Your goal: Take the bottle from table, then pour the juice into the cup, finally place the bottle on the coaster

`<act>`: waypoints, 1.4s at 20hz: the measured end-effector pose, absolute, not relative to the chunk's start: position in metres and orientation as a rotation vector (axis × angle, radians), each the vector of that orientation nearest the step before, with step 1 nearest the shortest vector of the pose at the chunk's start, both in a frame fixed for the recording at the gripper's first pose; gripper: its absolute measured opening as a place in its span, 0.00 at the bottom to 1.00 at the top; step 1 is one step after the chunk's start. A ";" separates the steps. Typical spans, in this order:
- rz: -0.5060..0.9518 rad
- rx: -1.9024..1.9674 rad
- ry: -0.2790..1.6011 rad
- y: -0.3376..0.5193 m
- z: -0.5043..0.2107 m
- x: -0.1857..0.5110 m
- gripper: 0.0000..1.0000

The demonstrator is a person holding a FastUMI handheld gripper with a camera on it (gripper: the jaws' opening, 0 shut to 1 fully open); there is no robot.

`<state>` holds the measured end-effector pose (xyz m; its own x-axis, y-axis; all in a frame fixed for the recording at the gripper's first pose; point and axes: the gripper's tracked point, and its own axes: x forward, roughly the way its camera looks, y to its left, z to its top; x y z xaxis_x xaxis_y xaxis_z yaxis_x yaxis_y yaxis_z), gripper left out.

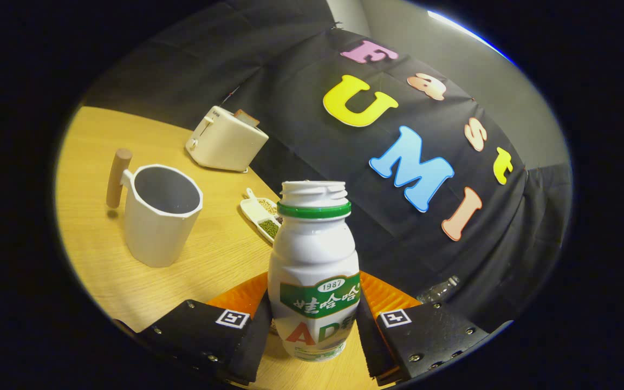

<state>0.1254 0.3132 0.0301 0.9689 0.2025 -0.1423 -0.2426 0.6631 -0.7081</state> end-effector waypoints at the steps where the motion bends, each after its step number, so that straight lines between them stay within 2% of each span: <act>1: 0.256 -0.841 0.051 0.315 0.029 0.127 0.73; 12: 0.282 -1.224 -0.045 0.345 0.035 0.135 0.73; 28: 0.283 -1.541 -0.139 0.366 0.046 0.139 0.73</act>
